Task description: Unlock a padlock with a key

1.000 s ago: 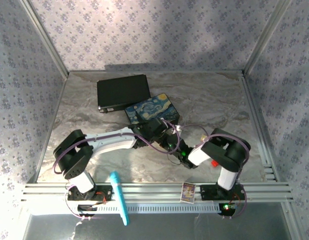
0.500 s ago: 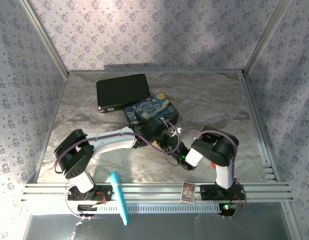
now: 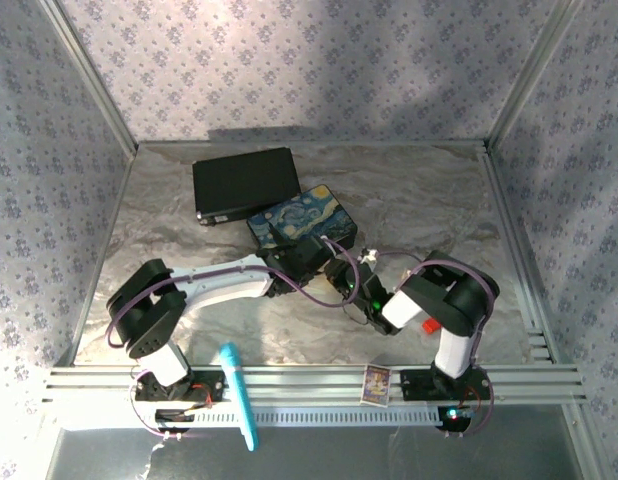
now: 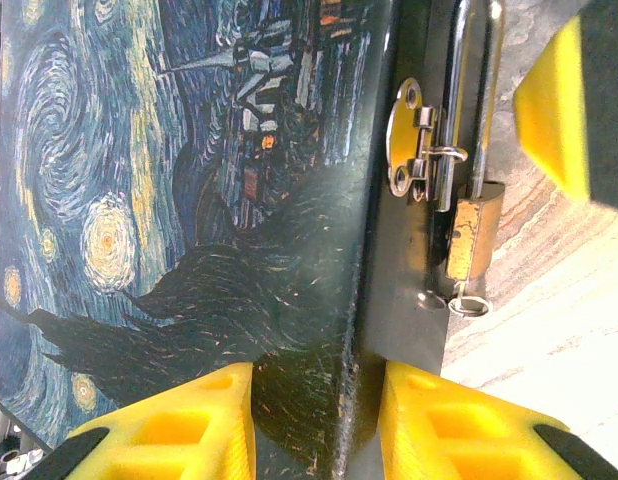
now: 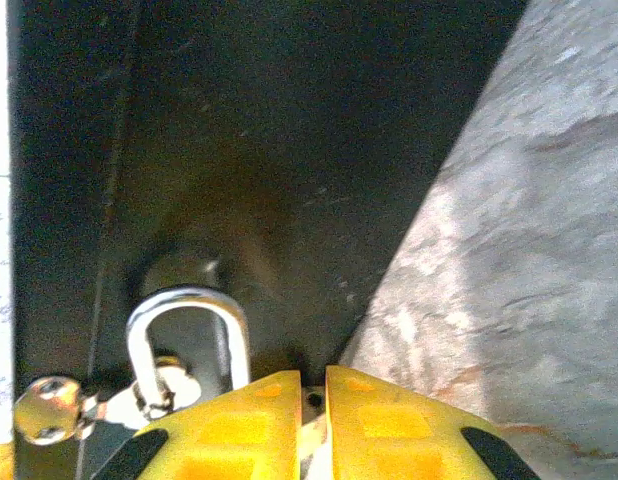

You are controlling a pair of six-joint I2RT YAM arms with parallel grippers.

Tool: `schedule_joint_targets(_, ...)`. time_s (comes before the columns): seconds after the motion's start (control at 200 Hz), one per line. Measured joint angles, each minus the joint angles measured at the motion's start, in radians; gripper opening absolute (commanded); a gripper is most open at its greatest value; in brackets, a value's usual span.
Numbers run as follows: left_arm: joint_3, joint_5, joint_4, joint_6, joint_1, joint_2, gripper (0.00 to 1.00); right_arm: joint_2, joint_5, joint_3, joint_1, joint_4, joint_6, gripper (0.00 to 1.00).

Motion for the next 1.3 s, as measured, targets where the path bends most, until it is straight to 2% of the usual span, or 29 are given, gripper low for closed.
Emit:
schedule_joint_targets(0.14, -0.004, 0.001, 0.005, 0.0, 0.0, -0.002, 0.33, -0.014, 0.002, -0.015, -0.024, -0.025, -0.014, 0.15)
schedule_joint_targets(0.23, -0.004, 0.0, 0.005, 0.0, 0.0, -0.002, 0.33, -0.023, -0.017, -0.015, -0.037, -0.037, -0.046, 0.21)
schedule_joint_targets(0.38, -0.001, 0.003, 0.002, 0.0, 0.0, -0.002, 0.33, -0.101, -0.074, -0.012, -0.043, -0.133, -0.201, 0.42)
schedule_joint_targets(0.605, 0.016, 0.044, -0.024, -0.007, 0.013, -0.003, 0.33, -0.358, -0.019, -0.028, -0.003, -0.392, -0.487, 0.56)
schedule_joint_targets(0.65, 0.019, 0.053, -0.028, -0.007, 0.016, -0.003, 0.33, -0.397, -0.002, -0.036, 0.006, -0.431, -0.55, 0.63)
schedule_joint_targets(0.665, 0.02, 0.055, -0.029, -0.007, 0.018, -0.003, 0.33, -0.409, 0.006, -0.04, 0.01, -0.443, -0.564, 0.74)
schedule_joint_targets(0.675, 0.021, 0.057, -0.03, -0.007, 0.019, -0.003, 0.33, -0.418, 0.013, -0.042, 0.013, -0.452, -0.583, 0.76)
schedule_joint_targets(0.74, 0.024, 0.069, -0.034, -0.007, 0.024, -0.005, 0.33, -0.472, 0.056, -0.053, 0.048, -0.511, -0.665, 0.8)
schedule_joint_targets(0.93, 0.025, 0.135, -0.039, -0.005, 0.05, -0.02, 0.33, -0.528, 0.232, -0.056, 0.201, -0.596, -0.883, 0.77)
schedule_joint_targets(0.99, 0.03, 0.144, -0.046, -0.003, 0.053, -0.02, 0.33, -0.508, 0.272, -0.056, 0.224, -0.592, -0.933, 0.71)
schedule_joint_targets(1.049, 0.038, 0.146, -0.055, -0.003, 0.055, -0.014, 0.33, -0.462, 0.301, -0.054, 0.231, -0.583, -0.982, 0.68)
schedule_joint_targets(1.299, 0.051, 0.148, -0.074, -0.003, 0.055, -0.004, 0.33, -0.192, 0.335, -0.009, 0.308, -0.436, -1.167, 0.7)
